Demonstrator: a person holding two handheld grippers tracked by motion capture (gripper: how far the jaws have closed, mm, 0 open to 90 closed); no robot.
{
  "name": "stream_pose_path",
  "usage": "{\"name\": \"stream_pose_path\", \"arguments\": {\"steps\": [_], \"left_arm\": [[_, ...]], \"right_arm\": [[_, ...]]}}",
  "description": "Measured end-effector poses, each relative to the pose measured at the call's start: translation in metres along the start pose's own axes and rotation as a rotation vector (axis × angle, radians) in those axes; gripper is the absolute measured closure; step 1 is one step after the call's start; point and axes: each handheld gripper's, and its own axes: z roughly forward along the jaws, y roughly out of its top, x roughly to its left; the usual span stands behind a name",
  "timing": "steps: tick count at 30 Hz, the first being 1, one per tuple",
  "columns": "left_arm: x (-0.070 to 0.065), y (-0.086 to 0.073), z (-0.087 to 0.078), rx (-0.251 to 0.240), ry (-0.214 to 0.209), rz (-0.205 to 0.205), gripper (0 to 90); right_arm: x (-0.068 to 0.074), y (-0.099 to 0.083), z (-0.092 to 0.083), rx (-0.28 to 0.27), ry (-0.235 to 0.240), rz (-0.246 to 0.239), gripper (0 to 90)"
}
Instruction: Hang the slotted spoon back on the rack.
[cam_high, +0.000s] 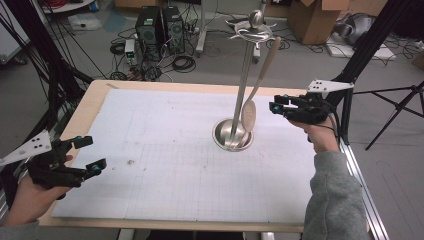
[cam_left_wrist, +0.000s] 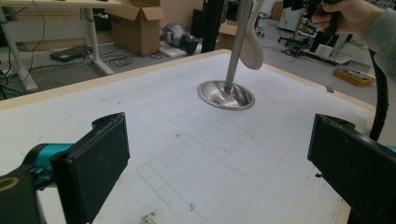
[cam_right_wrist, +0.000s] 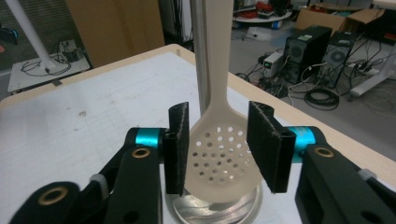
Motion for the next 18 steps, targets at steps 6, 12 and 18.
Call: {"name": "stream_pose_path", "arguments": {"steps": [6, 12, 18], "left_arm": [[0.001, 0.001, 0.008, 0.005, -0.014, -0.002, 6.0], [0.002, 0.001, 0.016, 0.013, -0.028, -0.004, 6.0], [0.002, 0.002, 0.016, 0.007, -0.024, -0.004, 6.0]], "right_arm": [[0.006, -0.005, -0.004, 0.004, -0.027, -0.005, 38.2], [0.013, -0.008, -0.005, 0.001, -0.05, -0.009, 22.8], [0.021, -0.011, -0.004, -0.028, -0.067, -0.009, 13.8]]}}
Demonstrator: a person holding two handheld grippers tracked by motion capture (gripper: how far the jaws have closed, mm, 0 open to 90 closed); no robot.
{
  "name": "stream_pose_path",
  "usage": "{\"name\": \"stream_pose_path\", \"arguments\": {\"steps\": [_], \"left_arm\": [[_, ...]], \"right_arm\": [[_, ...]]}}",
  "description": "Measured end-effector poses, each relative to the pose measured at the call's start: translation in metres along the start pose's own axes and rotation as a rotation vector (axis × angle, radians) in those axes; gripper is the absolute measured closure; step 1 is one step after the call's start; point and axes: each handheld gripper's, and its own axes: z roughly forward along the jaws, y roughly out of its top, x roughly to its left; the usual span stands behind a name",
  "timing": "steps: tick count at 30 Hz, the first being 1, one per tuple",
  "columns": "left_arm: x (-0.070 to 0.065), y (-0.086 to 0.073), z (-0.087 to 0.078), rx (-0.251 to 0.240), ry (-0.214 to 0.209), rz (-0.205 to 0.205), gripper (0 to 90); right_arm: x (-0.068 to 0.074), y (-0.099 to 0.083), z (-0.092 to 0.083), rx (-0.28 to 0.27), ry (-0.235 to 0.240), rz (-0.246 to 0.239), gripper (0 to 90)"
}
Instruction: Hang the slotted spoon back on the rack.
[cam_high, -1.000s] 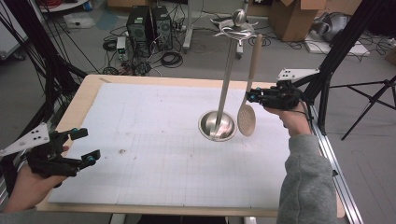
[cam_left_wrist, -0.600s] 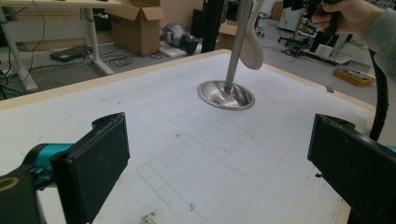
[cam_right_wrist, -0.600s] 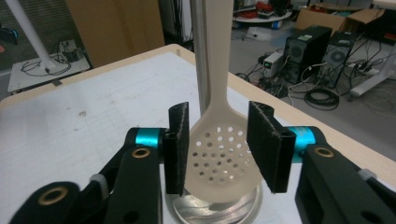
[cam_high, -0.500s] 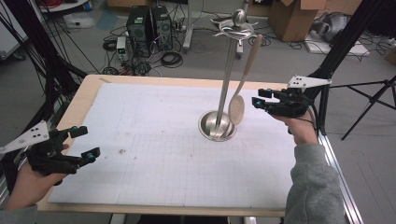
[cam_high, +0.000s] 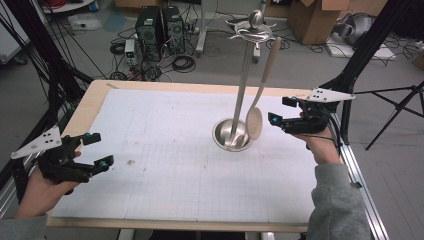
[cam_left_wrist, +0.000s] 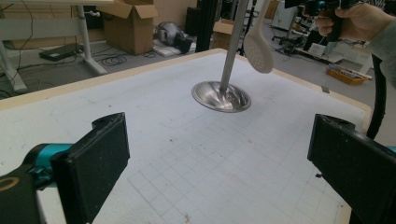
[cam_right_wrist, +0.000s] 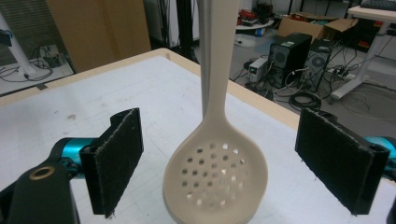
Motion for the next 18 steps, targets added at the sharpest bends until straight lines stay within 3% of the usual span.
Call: {"name": "stream_pose_path", "arguments": {"steps": [11, 18], "left_arm": [[0.002, 0.001, 0.006, 0.002, -0.004, -0.001, 6.0], [0.0, 0.002, 0.01, -0.01, -0.008, 0.012, 6.0]], "right_arm": [[0.014, -0.011, 0.002, -0.022, 0.032, 0.007, 11.1], [0.022, -0.028, -0.003, -0.017, 0.001, 0.014, 11.0]]}}
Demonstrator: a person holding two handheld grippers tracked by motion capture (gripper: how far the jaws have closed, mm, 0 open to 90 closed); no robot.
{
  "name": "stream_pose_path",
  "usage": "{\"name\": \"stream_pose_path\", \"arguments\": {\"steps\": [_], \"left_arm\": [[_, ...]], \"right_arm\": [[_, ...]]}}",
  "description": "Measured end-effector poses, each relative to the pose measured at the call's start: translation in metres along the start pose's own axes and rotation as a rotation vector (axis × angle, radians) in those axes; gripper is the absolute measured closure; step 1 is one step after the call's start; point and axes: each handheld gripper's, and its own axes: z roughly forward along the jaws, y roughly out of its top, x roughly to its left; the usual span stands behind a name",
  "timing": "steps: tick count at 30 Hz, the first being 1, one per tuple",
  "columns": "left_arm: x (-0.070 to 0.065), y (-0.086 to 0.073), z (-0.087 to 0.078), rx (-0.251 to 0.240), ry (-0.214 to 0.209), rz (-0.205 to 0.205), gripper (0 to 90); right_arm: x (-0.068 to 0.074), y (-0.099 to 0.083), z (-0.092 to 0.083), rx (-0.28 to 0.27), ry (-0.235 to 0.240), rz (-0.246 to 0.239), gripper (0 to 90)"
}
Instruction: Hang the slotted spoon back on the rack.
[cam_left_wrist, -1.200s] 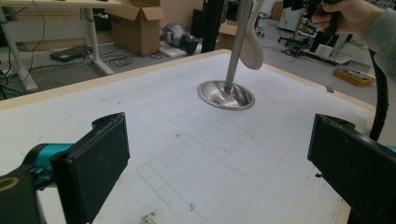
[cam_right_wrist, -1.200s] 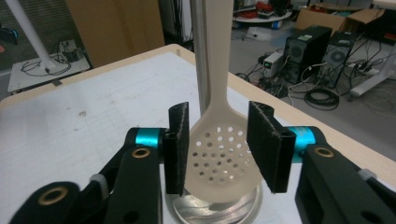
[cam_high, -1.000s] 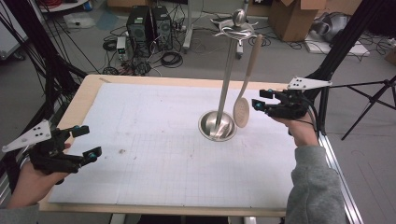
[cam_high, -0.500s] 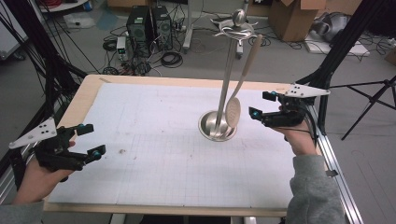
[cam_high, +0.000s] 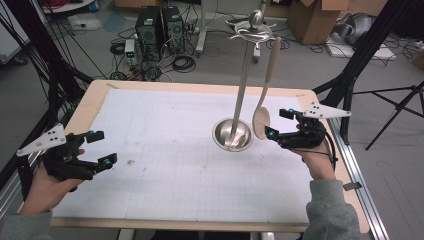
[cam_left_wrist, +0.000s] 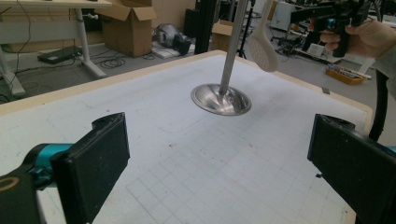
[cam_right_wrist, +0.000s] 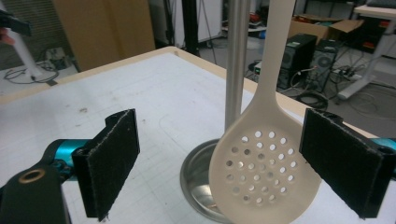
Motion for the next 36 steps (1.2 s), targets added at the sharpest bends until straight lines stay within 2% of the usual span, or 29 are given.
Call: {"name": "stream_pose_path", "arguments": {"steps": [8, 13, 20, 26, 30, 36], "left_arm": [[-0.003, 0.003, 0.004, -0.014, -0.01, 0.012, 6.0], [-0.001, 0.004, 0.005, -0.022, -0.008, 0.014, 6.0], [-0.003, 0.004, 0.01, -0.02, -0.012, 0.013, 6.0], [-0.004, 0.004, 0.011, -0.02, -0.016, 0.014, 6.0], [-0.003, 0.003, 0.012, -0.017, -0.017, 0.011, 6.0], [-0.001, 0.0, 0.013, -0.009, -0.013, 0.009, 6.0]], "right_arm": [[0.008, -0.016, -0.013, -0.003, -0.056, 0.005, 10.9], [0.01, -0.023, -0.027, -0.034, -0.057, 0.024, 11.0], [0.012, -0.035, -0.045, -0.053, -0.096, 0.047, 11.0], [0.011, -0.045, -0.058, -0.098, -0.102, 0.072, 10.9], [0.01, -0.05, -0.062, -0.085, -0.111, 0.093, 11.0], [0.008, -0.056, -0.072, -0.069, -0.116, 0.084, 10.9]]}}
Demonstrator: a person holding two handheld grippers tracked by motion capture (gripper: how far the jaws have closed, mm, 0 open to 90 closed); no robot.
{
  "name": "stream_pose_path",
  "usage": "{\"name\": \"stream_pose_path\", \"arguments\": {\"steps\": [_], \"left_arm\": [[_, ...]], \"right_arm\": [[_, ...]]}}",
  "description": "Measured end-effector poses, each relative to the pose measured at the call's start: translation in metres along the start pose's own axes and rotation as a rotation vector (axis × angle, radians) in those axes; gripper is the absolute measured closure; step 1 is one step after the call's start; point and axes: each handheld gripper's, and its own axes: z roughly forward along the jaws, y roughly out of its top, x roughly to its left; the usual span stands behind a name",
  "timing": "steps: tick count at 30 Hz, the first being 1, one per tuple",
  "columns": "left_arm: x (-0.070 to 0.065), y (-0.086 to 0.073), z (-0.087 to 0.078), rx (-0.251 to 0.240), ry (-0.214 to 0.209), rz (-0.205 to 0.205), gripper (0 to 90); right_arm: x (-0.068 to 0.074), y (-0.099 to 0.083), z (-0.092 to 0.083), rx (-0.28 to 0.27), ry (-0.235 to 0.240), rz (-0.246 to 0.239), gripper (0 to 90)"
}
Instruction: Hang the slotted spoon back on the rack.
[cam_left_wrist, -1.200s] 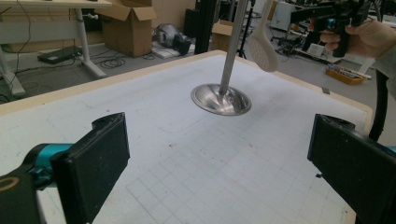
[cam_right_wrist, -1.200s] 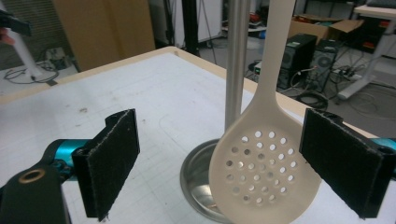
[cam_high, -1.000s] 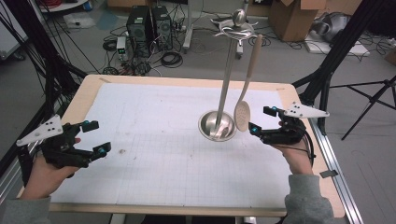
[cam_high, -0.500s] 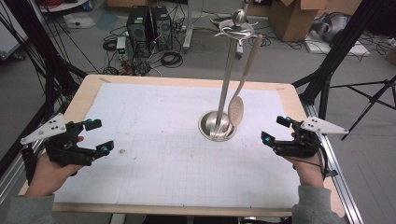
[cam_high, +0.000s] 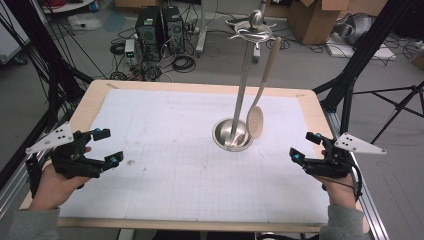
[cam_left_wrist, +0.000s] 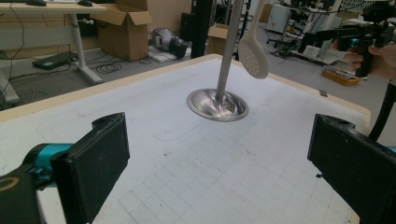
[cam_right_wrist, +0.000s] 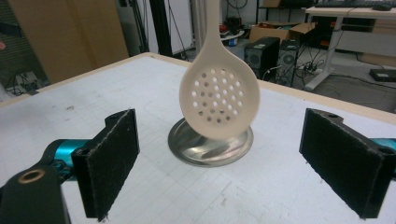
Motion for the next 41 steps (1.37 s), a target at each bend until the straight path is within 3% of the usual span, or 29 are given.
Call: {"name": "stream_pose_path", "arguments": {"steps": [15, 21, 30, 41], "left_arm": [[0.002, 0.0, -0.004, -0.017, 0.01, -0.001, 6.0], [0.005, -0.003, -0.007, -0.028, 0.021, 0.009, 6.0], [0.012, -0.013, -0.01, -0.037, 0.066, -0.001, 6.0], [0.015, -0.017, -0.008, -0.028, 0.076, -0.018, 6.0]], "right_arm": [[-0.008, -0.01, -0.023, -0.012, 0.005, 0.028, 11.0], [-0.012, -0.012, -0.029, -0.04, 0.011, 0.025, 11.0], [-0.015, -0.022, -0.022, -0.035, 0.005, 0.034, 11.0], [-0.016, -0.023, -0.017, -0.053, -0.005, 0.043, 11.0]]}}
